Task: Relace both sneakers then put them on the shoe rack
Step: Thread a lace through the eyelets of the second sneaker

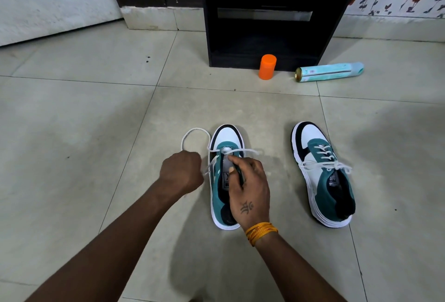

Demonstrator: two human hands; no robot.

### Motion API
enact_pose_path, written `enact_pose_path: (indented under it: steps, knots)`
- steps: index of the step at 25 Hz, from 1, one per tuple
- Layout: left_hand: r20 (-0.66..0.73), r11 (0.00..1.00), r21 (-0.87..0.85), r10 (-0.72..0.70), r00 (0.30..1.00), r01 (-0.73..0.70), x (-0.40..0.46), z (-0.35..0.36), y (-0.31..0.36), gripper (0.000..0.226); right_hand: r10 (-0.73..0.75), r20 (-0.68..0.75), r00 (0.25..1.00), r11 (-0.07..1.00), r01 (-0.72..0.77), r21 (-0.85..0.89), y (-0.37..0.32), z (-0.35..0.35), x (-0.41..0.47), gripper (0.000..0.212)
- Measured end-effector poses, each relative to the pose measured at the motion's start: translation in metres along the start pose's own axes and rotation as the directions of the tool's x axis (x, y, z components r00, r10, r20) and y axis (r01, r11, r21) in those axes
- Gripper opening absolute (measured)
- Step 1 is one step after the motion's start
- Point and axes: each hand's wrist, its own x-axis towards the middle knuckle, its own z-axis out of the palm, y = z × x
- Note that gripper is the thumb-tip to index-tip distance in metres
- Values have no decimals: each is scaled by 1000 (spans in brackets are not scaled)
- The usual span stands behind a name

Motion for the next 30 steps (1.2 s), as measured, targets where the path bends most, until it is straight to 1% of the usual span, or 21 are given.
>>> enact_pose_path:
  steps: [1,2,3,4,7,8,9,10,12,13,14,15,16,19,20,22,25,26,27,28,30]
  knots:
    - [90,986,165,-28,996,12,-1,-3,-7,24,-2,-1,1000,1000,2,2,0,0,0,31]
    - [138,967,254,-53,989,16,-1,-5,-14,29,-1,0,1000,1000,1,4,0,-1,0,32]
    - [142,966,259,-58,988,19,1,-4,-18,31,1,0,1000,1000,-1,7,-1,-1,0,33]
    - [115,978,208,-42,993,17,3,-3,-17,32,5,-2,1000,1000,-5,5,-1,0,0,34]
    - [-53,984,-171,46,998,-55,1,1,3,32,12,-6,1000,1000,-12,-6,0,0,0,31]
    - [-115,976,-197,68,991,-90,0,2,9,27,10,-10,1000,1000,-10,-3,1,0,0,30]
    - [-151,982,-157,79,985,-102,0,2,11,22,6,-11,1000,1000,-6,2,2,-1,0,31]
    - [-119,995,-52,77,990,-84,0,1,10,16,-1,-9,1000,1000,1,7,2,-1,0,32]
    - [104,971,234,25,994,-49,-2,0,1,22,-11,-5,1000,1000,11,16,2,-2,-1,33]
    - [202,944,325,-21,979,-47,-4,1,-5,28,-8,-6,1000,1000,8,18,1,-2,-1,33]
    - [243,934,355,-47,969,-44,-5,1,-10,30,-3,-8,1000,1000,3,22,1,-2,-1,32]
    - [225,945,326,-42,973,-34,-4,2,-11,29,2,-10,1000,1000,-2,24,0,-2,-1,31]
    - [159,964,264,-20,987,-23,-3,3,-10,28,4,-12,1000,1000,-4,23,0,-2,-1,31]
    - [-152,998,10,67,986,-66,-2,4,8,25,0,-13,1000,1000,0,17,1,-2,-1,32]
    - [-205,995,-23,88,975,-95,-2,4,12,23,-4,-13,1000,1000,4,16,2,-2,-1,32]
    - [-181,995,51,99,979,-91,-4,2,14,23,-10,-14,1000,1000,11,18,3,-3,-1,32]
    - [114,949,311,22,993,-57,-4,3,3,22,-12,-8,1000,1000,12,14,2,-2,-1,32]
    - [194,936,347,-8,981,-61,-4,3,-1,24,-9,-4,1000,1000,9,12,2,-1,-2,32]
    - [219,931,360,-14,976,-67,-3,4,-5,25,-4,-3,1000,1000,4,13,1,-1,-2,31]
    - [192,935,349,1,981,-69,-2,6,-8,25,1,-6,1000,1000,-1,14,1,-1,-2,31]
    - [12,967,244,79,997,-80,1,8,-9,24,3,-22,1000,1000,-3,16,1,-2,-3,32]
